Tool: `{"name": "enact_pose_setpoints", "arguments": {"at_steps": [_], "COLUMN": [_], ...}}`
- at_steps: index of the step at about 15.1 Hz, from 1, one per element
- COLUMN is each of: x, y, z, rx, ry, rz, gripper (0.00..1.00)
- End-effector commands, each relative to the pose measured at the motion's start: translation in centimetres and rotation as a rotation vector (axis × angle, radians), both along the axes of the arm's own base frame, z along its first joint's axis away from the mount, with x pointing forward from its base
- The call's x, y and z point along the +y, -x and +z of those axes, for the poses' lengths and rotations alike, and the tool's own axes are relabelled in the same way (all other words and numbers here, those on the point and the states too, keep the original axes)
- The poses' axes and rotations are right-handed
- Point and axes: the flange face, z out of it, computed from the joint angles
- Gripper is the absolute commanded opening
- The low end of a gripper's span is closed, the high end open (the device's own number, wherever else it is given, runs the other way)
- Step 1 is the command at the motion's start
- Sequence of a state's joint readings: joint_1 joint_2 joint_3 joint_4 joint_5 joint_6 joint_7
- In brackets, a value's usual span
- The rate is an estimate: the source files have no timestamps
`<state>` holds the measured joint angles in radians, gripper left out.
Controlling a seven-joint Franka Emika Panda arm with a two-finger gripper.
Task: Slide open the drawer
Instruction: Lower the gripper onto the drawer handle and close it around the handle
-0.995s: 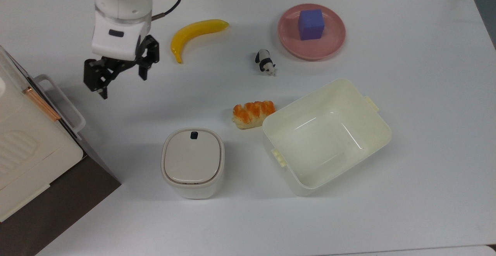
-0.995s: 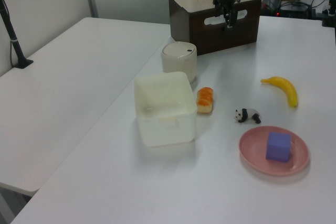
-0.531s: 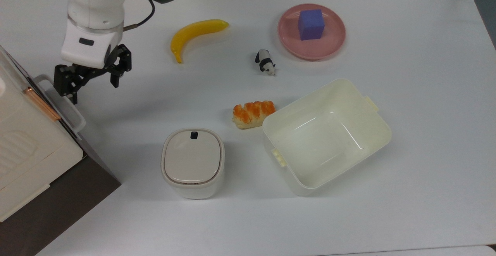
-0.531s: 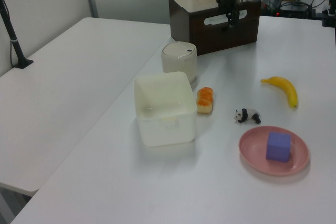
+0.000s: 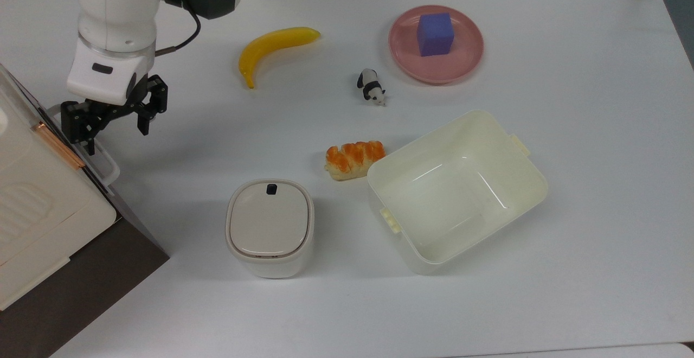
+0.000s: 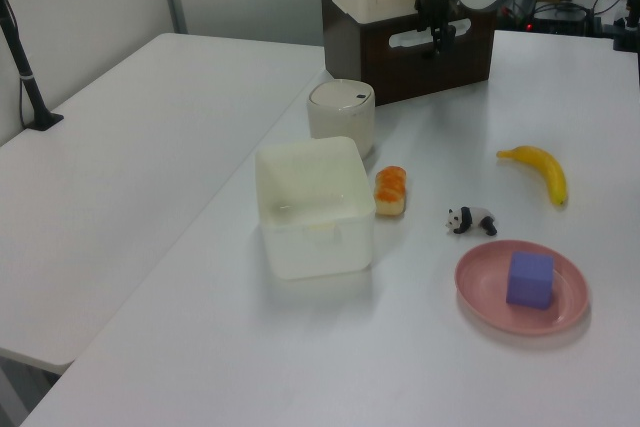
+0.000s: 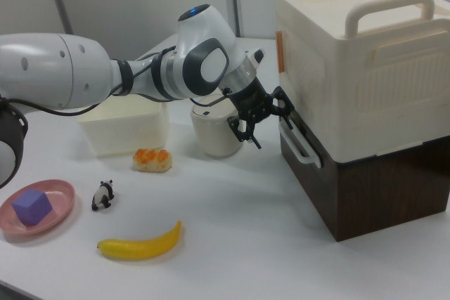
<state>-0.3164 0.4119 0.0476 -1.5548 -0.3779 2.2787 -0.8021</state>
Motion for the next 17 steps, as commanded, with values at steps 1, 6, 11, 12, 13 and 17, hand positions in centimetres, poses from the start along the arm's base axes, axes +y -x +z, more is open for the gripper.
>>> {"name": "enact_pose_setpoints", "arguments": {"at_steps": [1,6,11,12,13,17], "x": [-1.3,-1.8,-1.8,-1.8,-1.8,-1.9], "y": [0.4,0.4,0.2,0.2,0.2,0.3], "z": [-0.8,-1.2,-1.7,-1.6,-1.5,-0.6], "rx": [0.005,0.017,0.022,0.021,0.02,0.006], "ry": [0.049,0.068,0.074,0.073,0.072,0.072], "rz": [0.017,0.023,0.027,0.026,0.025,0.019], "gripper": [0.82,0.5,0.37,0.37,0.39,0.42]}}
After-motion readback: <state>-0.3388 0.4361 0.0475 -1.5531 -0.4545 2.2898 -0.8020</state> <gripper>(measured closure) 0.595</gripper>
